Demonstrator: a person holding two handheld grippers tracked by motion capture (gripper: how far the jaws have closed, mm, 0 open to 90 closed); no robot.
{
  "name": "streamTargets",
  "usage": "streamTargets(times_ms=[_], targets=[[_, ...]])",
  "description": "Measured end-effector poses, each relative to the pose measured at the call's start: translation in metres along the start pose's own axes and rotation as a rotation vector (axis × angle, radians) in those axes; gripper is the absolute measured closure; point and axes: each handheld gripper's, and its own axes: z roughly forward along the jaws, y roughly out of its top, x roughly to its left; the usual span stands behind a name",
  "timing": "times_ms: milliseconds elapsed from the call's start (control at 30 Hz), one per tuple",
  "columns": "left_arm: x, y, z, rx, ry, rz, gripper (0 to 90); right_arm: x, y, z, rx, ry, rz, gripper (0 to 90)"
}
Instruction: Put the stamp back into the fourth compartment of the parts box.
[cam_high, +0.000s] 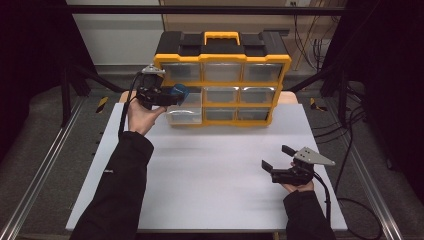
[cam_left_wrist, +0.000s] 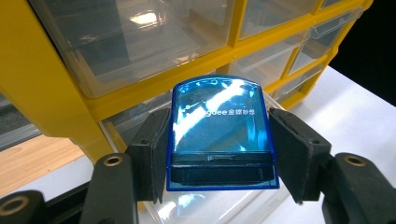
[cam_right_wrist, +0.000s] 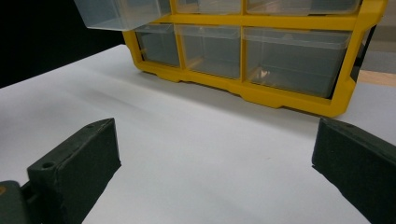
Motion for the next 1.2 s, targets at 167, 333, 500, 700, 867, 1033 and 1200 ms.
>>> streamTargets(times_ms=[167, 333, 500, 700, 867, 1033, 1200], targets=[[0.004, -0.002, 0.005, 0.014, 0.000, -0.010, 40.9, 0.000, 0.000, 0.000, -0.001, 0.001, 0.001, 1.0], [0.004, -0.004, 0.010, 0.043, 0.016, 0.011, 40.9, 0.000, 0.000, 0.000, 0.000, 0.001, 0.000, 1.1], [0.002, -0.007, 0.014, 0.052, 0.010, 0.021, 40.9, 0.000, 0.000, 0.000, 0.001, 0.000, 0.001, 1.1], [0.002, -0.009, 0.014, 0.056, 0.005, 0.021, 40.6, 0.000, 0.000, 0.000, 0.000, 0.000, 0.000, 1.1], [0.002, -0.010, 0.014, 0.060, 0.004, 0.029, 40.0, 0.000, 0.000, 0.000, 0.000, 0.001, 0.001, 1.0], [0.003, -0.011, 0.012, 0.056, -0.003, 0.015, 38.3, 0.000, 0.000, 0.000, 0.000, 0.001, 0.001, 1.1], [0.003, -0.011, 0.004, 0.012, -0.018, 0.001, 34.8, 0.000, 0.000, 0.000, 0.000, 0.001, 0.002, 1.0]])
